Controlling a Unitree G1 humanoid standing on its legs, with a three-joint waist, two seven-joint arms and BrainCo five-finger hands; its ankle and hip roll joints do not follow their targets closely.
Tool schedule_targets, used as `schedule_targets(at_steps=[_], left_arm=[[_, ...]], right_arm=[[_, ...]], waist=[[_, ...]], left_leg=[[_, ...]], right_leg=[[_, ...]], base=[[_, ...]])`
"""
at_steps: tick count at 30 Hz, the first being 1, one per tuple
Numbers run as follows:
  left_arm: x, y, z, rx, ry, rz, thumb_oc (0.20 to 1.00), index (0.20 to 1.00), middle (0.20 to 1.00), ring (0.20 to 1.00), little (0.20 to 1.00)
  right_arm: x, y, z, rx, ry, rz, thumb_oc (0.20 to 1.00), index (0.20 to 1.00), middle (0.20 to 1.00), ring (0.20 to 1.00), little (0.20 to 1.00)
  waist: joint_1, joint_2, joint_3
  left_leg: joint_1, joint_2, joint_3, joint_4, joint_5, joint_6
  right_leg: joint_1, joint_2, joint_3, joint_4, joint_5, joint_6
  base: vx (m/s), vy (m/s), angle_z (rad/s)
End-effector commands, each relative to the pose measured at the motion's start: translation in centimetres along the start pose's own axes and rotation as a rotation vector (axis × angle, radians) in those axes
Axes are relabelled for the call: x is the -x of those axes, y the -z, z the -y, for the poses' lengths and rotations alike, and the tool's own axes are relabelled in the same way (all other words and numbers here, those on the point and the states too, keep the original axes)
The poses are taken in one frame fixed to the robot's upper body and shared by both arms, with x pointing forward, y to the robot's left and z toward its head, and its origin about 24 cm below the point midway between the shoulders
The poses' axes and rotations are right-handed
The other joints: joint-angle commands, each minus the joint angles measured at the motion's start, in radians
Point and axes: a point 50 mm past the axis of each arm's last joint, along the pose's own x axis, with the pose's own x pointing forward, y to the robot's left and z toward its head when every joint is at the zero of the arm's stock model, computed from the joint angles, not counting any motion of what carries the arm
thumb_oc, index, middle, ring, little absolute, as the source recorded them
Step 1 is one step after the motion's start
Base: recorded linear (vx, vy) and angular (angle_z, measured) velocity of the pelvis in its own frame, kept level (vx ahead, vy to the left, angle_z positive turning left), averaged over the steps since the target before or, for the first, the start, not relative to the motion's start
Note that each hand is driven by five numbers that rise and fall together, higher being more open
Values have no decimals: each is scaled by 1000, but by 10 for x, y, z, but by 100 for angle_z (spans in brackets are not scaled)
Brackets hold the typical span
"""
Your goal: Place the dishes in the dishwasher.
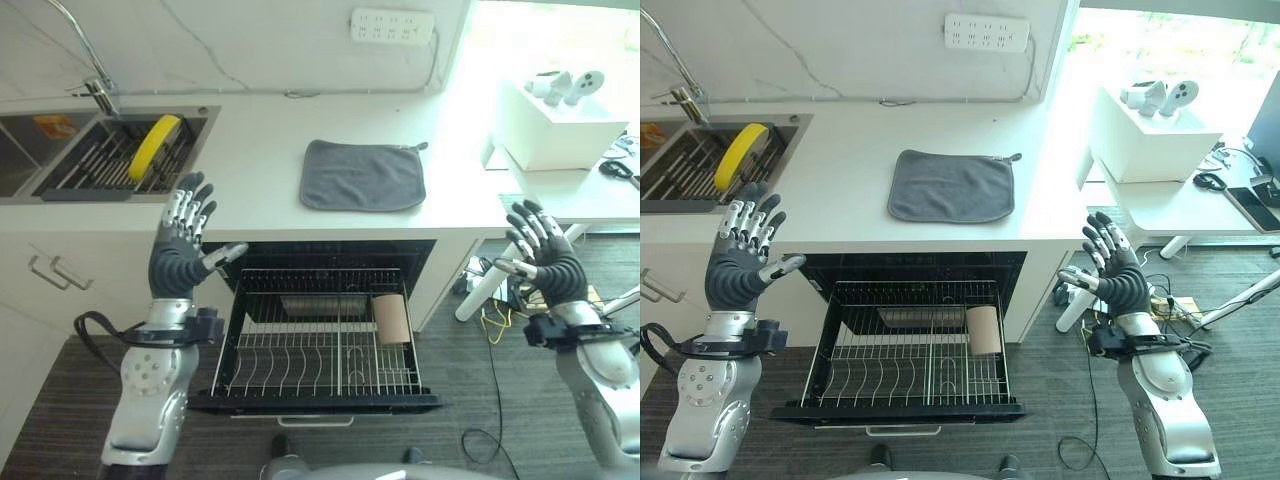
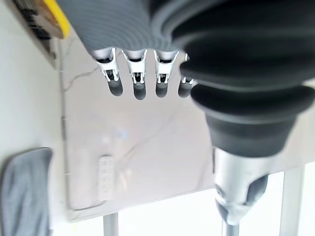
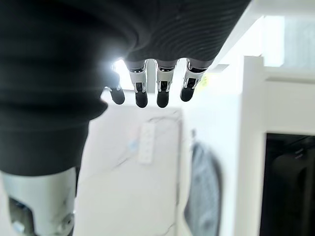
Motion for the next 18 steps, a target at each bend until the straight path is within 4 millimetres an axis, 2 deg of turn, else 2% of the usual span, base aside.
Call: schedule_targets(at_steps=[1, 3, 5, 6, 7, 8, 10, 11, 12, 13, 15, 17, 18], left_arm=[[-11, -23, -13, -69, -18, 145, 1000, 1000, 1000, 1000, 1000], [-7, -20, -14, -13, -30, 133, 1000, 1000, 1000, 1000, 1000], [-4, -19, -13, 12, -41, 139, 1000, 1000, 1000, 1000, 1000], [-3, -19, -13, 20, -47, 142, 1000, 1000, 1000, 1000, 1000], [-4, -20, -11, 30, -53, 150, 1000, 1000, 1000, 1000, 1000], [-6, -21, -9, 41, -57, 160, 1000, 1000, 1000, 1000, 1000], [-7, -21, -9, 50, -62, 168, 1000, 1000, 1000, 1000, 1000], [-8, -22, -8, 48, -61, 176, 1000, 1000, 1000, 1000, 1000], [-9, -23, -7, 32, -43, 191, 1000, 1000, 1000, 1000, 1000], [-11, -26, -5, 23, -8, 206, 1000, 1000, 1000, 1000, 1000], [-17, -28, -2, 37, 57, 214, 1000, 1000, 1000, 1000, 1000], [-26, -31, 5, 56, 131, 205, 1000, 1000, 1000, 1000, 1000], [-27, -31, 7, 38, 148, 201, 1000, 1000, 1000, 1000, 1000]], right_arm=[[-5, -39, 3, 0, -14, 213, 1000, 1000, 1000, 1000, 1000], [-4, -42, 8, 28, -4, 215, 1000, 1000, 1000, 1000, 1000], [-8, -49, 11, 64, -8, 232, 1000, 1000, 1000, 1000, 1000], [-9, -51, 13, 70, -12, 240, 1000, 1000, 1000, 1000, 1000], [-10, -56, 18, 80, -10, 251, 1000, 1000, 1000, 1000, 1000], [-11, -60, 22, 91, -3, 262, 1000, 1000, 1000, 1000, 1000], [-13, -66, 26, 94, -2, 277, 1000, 1000, 1000, 1000, 1000], [-14, -68, 26, 92, -2, 286, 1000, 1000, 1000, 1000, 1000], [-14, -71, 27, 89, 6, 297, 1000, 1000, 1000, 1000, 1000], [-13, -73, 30, 103, 35, 306, 1000, 1000, 1000, 1000, 1000], [-9, -73, 34, 129, 105, 323, 1000, 1000, 1000, 1000, 1000], [-5, -71, 34, 112, 152, 340, 1000, 1000, 1000, 1000, 1000], [-5, -69, 30, 92, 147, 341, 1000, 1000, 1000, 1000, 1000]], waist=[[4, -22, 38], [0, -12, 31], [7, -9, 31], [9, -12, 36], [7, -20, 41], [1, -25, 44], [-7, -28, 47], [-10, -30, 49], [-20, -30, 54], [-28, -35, 63], [-32, -44, 82], [-22, -68, 108], [-20, -75, 120]], left_leg=[[34, 67, 34, -53, -11, -41], [17, 80, 30, -53, 3, -52], [38, 54, -6, -51, -4, -43], [43, 50, -4, -19, 5, -43], [25, 61, -15, 73, 18, -48], [15, 68, -30, 129, 3, -47], [28, 60, -54, 150, -33, -40], [40, 48, -65, 147, -62, -34], [65, 39, -57, 130, -113, -26], [85, 23, -30, 129, -165, -9], [98, -15, -18, 129, -206, 9], [99, -99, -39, 132, -250, 28], [115, -117, -31, 121, -261, 30]], right_leg=[[-28, -22, -1, 1, -53, -25], [-25, -16, 2, 1, -63, -33], [-24, -14, 30, 1, -70, -37], [-23, -18, 44, 1, -69, -39], [-25, -27, 57, 1, -60, -44], [-31, -37, 66, 1, -50, -42], [-35, -58, 85, 1, -35, -28], [-37, -70, 98, 1, -27, -16], [-41, -99, 114, 1, -10, 11], [-41, -135, 124, 1, 12, 43], [-48, -193, 118, 1, 61, 82], [-82, -286, 78, 1, 200, 104], [-108, -308, 42, 18, 267, 113]], base=[[-87, -165, 0], [-91, -50, 7], [-85, 146, 3], [-145, 311, -13], [-175, 432, -21], [-145, 453, -43], [-79, 463, -41], [-54, 596, -28], [-43, 669, -30], [-34, 666, -25], [-30, 628, 22], [-63, 564, 62], [-119, 561, 48]])
